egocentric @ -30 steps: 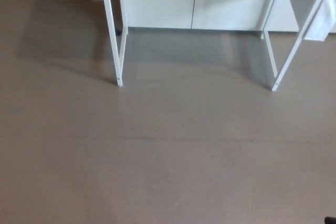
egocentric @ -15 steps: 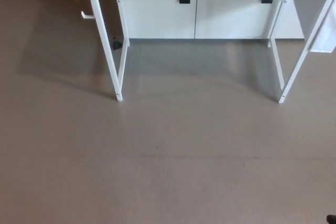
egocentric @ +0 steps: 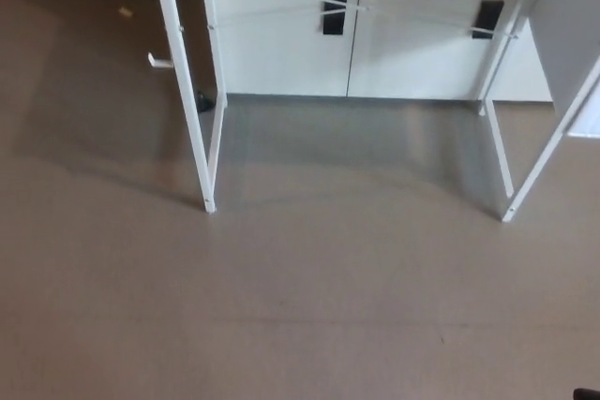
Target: The robot walk towards a table in front and uses its left hand to pick up the pot from the base and places it on the table
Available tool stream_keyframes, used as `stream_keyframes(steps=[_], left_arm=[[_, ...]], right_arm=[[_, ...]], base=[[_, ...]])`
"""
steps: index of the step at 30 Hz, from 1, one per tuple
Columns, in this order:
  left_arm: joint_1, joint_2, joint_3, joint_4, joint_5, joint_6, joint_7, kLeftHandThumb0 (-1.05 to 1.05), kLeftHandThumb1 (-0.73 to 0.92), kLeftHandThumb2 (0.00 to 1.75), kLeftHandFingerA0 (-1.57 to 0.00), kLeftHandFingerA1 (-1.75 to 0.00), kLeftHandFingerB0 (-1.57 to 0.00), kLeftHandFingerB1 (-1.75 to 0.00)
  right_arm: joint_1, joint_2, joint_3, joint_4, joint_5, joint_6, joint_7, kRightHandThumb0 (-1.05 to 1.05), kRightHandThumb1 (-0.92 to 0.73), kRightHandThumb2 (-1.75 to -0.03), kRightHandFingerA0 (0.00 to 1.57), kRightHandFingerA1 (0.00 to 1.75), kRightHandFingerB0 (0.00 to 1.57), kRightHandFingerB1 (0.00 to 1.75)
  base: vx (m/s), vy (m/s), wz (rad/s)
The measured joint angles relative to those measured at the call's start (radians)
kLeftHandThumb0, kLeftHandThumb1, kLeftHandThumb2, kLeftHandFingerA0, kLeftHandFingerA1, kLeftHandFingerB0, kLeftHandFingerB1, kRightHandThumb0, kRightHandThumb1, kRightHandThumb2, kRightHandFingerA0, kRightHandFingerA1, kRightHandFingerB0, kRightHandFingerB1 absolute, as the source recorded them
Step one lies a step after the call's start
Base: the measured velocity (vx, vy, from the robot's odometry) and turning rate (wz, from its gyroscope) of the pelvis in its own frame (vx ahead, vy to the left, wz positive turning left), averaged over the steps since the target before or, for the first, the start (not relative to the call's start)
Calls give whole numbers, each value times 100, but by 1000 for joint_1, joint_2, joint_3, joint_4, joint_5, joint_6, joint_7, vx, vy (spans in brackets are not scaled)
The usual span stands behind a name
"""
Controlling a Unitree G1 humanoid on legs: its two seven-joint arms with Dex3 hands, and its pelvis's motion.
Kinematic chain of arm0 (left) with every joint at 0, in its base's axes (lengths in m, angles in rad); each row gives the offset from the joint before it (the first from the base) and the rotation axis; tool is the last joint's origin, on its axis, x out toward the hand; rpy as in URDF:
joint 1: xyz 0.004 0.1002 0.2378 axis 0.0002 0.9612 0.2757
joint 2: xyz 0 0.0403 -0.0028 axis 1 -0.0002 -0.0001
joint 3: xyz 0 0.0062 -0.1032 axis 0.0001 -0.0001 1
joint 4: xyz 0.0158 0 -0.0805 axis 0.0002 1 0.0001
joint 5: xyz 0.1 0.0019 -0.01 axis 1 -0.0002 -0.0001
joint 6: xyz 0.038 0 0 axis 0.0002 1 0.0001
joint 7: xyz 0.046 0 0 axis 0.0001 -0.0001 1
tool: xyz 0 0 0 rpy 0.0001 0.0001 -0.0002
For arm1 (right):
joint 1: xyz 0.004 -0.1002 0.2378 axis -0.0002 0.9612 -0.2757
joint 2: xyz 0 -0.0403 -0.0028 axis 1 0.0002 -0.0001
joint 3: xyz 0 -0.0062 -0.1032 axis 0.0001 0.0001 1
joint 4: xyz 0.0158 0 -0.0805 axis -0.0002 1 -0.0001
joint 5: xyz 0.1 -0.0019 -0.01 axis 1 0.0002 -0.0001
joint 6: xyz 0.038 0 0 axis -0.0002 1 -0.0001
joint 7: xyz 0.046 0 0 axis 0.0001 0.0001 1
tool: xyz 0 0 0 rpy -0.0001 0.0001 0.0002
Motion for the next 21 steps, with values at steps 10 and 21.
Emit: stream_keyframes(steps=[10, 21], left_arm=[[-17, -7, -6, 10, 0, -1, 3, -27, 54, 56, -59, -42, -52, -37], [-13, -6, 1, 12, -4, -1, -13, -29, 53, 56, -60, -42, -55, -38]], right_arm=[[-19, -16, -1, 7, 0, 1, -5, -35, -44, -53, 71, 51, 52, 46], [-21, -17, 15, 16, -11, 0, -17, -33, -45, -53, 71, 52, 53, 47]], base=[[214, -204, 7], [201, 57, -8]])
